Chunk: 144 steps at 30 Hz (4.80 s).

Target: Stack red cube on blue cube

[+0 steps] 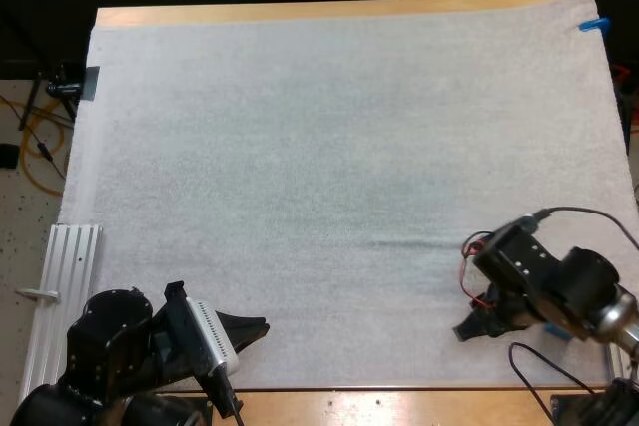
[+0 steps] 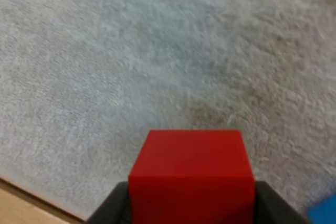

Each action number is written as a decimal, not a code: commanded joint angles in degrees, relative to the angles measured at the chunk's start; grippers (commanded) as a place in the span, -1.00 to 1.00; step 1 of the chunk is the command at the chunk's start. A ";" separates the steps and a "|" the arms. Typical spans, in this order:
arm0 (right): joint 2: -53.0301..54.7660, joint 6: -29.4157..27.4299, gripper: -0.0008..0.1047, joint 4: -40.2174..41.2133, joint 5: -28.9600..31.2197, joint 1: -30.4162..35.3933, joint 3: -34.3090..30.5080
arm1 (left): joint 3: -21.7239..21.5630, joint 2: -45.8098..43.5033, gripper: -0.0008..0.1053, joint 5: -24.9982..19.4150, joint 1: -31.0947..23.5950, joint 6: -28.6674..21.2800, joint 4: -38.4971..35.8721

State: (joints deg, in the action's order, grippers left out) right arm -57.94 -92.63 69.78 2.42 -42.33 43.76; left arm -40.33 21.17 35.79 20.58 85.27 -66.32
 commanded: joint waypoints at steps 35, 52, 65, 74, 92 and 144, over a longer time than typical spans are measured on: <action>8.30 7.78 -0.63 6.14 6.42 22.97 -9.19 | -0.66 0.33 -0.98 0.95 0.19 -0.44 -0.04; 8.15 9.44 -0.63 2.25 8.46 24.93 -9.83 | -0.66 0.33 -0.98 0.95 0.19 -0.44 -1.26; 8.15 2.78 -0.63 0.37 0.86 35.44 -10.31 | -0.66 0.33 -0.98 0.95 0.19 -0.69 -1.57; 8.02 2.35 -0.63 -0.25 0.29 35.44 -10.37 | -0.66 0.33 -0.98 0.95 0.19 -0.69 -1.57; 4.82 2.42 0.22 0.02 0.75 35.44 -10.44 | -0.66 0.33 -0.98 0.95 0.19 -0.87 -1.57; 39.03 -9.87 0.22 -8.38 3.40 35.47 3.97 | -6.93 -8.38 -0.98 -19.39 -22.10 8.07 16.80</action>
State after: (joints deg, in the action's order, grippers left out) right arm -19.32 -102.64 60.77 5.66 -7.14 47.05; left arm -46.91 13.78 16.36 -1.50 93.30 -49.12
